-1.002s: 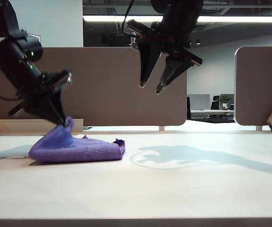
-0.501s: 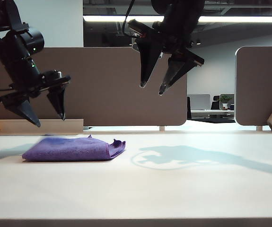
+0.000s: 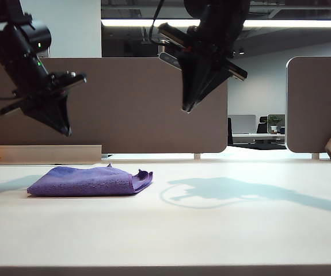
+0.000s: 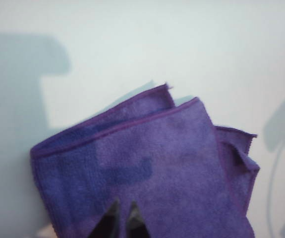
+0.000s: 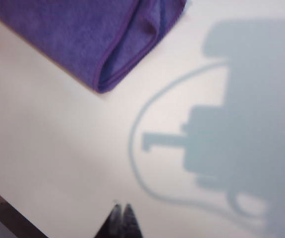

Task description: Fold the bottom of the cloth upward, then fold it vertically to form a square shape.

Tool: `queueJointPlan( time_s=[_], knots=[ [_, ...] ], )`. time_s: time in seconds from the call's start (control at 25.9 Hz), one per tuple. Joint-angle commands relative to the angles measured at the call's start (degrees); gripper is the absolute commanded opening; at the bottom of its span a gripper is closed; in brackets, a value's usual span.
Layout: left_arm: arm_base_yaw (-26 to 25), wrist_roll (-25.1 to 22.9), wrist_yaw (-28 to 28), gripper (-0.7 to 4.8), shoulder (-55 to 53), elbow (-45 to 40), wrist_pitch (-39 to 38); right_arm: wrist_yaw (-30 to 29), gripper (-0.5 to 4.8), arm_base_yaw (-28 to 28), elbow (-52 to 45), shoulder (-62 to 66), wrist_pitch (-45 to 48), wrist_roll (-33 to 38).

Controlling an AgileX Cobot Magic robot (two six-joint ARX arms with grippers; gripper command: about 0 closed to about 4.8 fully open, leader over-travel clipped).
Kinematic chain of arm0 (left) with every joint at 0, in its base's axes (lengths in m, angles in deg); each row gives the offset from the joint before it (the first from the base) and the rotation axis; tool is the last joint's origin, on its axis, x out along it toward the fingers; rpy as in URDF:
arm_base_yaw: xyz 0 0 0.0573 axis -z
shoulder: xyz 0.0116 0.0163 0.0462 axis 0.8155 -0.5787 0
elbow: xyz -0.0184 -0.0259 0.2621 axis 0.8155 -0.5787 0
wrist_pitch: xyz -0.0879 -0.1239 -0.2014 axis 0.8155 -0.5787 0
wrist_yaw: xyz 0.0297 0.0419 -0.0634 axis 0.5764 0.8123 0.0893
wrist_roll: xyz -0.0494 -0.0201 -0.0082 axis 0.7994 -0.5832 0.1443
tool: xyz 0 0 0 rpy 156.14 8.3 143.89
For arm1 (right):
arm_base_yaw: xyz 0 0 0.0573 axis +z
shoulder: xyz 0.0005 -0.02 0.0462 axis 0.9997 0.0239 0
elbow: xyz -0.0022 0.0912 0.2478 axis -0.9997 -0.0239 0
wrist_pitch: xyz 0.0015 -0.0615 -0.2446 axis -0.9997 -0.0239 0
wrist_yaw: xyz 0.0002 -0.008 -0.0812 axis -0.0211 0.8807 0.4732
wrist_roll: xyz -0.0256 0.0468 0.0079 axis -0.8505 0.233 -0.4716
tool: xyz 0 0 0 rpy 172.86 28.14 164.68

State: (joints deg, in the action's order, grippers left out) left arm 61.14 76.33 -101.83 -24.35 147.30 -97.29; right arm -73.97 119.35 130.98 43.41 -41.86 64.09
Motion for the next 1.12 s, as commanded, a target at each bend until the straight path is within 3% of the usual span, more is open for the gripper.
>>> queueJointPlan(
  time_s=[0.04, 0.73, 0.89, 1.12],
  knots=[
    [-0.1, -0.1, -0.6, -0.06, 2.6, 0.2, 0.1, -0.3, -0.02, 0.2, 0.2, -0.4, -0.3, -1.2],
    [0.3, -0.2, -0.7, -0.06, 21.3, -0.6, -1.1, 4.9, -0.02, 0.5, 0.1, -10.8, 13.5, -0.9],
    [0.3, -0.1, -0.7, -0.06, 26.8, -3.8, 1.0, 4.9, -0.02, 0.6, 0.1, -13.3, 16.2, -0.5],
    [0.3, 0.0, -0.6, -0.06, 40.8, -15.9, 7.9, 4.9, -0.02, 1.6, -1.1, -17.7, 19.9, -0.8]
  ],
)
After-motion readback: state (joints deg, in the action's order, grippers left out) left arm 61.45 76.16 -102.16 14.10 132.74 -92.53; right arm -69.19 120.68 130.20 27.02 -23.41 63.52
